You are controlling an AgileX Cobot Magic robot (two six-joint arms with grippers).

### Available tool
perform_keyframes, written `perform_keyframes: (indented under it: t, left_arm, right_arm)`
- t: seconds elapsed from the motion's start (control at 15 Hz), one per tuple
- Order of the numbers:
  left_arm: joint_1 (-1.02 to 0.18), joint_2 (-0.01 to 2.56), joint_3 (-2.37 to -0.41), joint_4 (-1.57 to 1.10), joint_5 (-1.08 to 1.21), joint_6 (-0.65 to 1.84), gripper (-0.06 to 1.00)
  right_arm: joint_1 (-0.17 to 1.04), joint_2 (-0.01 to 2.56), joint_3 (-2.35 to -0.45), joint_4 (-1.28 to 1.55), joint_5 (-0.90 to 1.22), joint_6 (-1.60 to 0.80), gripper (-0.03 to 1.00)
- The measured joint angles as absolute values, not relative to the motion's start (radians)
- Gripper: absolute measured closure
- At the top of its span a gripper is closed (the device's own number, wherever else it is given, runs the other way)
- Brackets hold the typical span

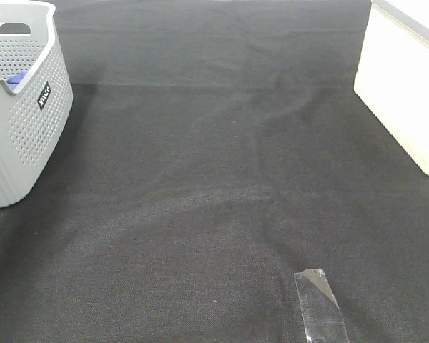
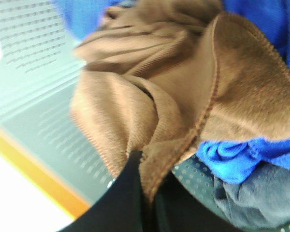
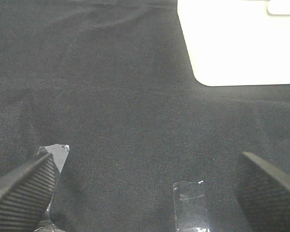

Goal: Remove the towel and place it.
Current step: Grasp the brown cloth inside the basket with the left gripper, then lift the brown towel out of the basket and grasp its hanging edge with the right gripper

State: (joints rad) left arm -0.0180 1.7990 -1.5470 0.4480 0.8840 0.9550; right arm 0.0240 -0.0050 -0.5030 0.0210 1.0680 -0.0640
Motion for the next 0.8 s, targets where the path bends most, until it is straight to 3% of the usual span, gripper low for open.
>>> perform_keyframes:
  t: [0.27, 0.8]
  left_arm:
    - [-0.018, 1.687, -1.547, 0.410, 0.884, 0.936, 0.94]
    - [-0.075, 1.545, -1.551, 0.424, 0.625, 0.640, 0.94]
  right_arm:
    - [0.024, -0.005, -0.503, 0.021, 1.068, -0.064, 0.01]
    - [0.024, -0.005, -0.503, 0.016, 1.068, -0.064, 0.01]
